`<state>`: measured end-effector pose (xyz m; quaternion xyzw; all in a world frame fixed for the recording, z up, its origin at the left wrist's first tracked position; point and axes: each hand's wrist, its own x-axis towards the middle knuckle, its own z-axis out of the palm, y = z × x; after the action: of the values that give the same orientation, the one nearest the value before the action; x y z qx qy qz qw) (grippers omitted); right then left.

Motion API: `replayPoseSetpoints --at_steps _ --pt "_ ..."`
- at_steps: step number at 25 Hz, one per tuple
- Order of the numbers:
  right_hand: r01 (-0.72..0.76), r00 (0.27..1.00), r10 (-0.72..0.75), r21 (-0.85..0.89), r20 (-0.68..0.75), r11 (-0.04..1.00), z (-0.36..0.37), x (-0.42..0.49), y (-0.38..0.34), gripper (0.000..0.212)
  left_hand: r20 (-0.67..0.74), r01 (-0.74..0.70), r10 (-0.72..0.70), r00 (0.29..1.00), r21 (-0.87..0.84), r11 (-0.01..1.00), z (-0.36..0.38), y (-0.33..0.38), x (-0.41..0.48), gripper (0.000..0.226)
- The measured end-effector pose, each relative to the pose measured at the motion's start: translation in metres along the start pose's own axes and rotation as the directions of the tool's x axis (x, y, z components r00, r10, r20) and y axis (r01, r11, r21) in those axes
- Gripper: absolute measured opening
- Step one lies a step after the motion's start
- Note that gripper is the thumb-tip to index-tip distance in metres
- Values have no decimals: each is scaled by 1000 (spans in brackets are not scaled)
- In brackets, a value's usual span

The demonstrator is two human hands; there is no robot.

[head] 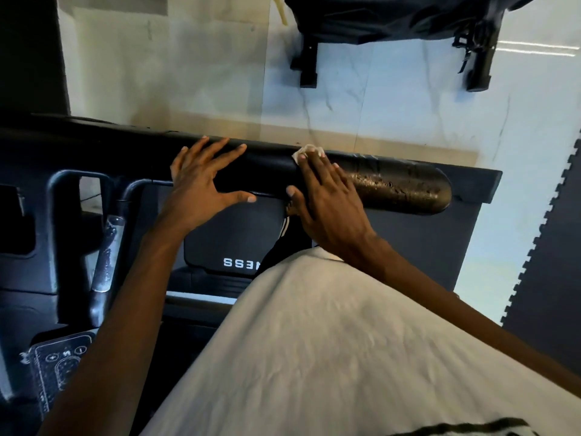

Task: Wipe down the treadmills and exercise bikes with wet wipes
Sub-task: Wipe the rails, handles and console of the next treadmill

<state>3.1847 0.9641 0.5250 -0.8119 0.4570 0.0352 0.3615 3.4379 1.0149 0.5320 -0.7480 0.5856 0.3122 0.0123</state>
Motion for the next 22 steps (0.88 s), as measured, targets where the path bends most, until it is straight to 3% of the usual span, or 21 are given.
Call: replayPoseSetpoints --at_steps 3,6,9,12,14,19,22 --pt "-10 998 2 -138 -56 990 15 -31 -1 68 -36 -30 31 999 25 999 3 -3 -1 97" --pt "-234 964 191 -243 -187 941 17 -54 17 73 -63 -140 141 988 22 990 8 1 -5 88" --pt "-413 904 373 -195 -210 890 19 -59 18 84 -96 -248 248 964 18 969 23 20 -6 71" --pt "-288 949 268 -114 -164 951 34 -48 -14 95 -132 -263 262 956 12 965 35 37 -7 64" --pt "-211 969 188 -144 -158 967 40 -49 -21 91 -165 -254 251 954 3 967 39 38 -6 63" --pt "-432 879 377 -155 -293 888 28 -76 24 85 -169 -242 224 960 -96 966 39 35 -5 67" --pt "-378 904 346 -93 -252 921 32 -59 1 87 -159 -245 228 961 -96 965 34 27 -6 72"
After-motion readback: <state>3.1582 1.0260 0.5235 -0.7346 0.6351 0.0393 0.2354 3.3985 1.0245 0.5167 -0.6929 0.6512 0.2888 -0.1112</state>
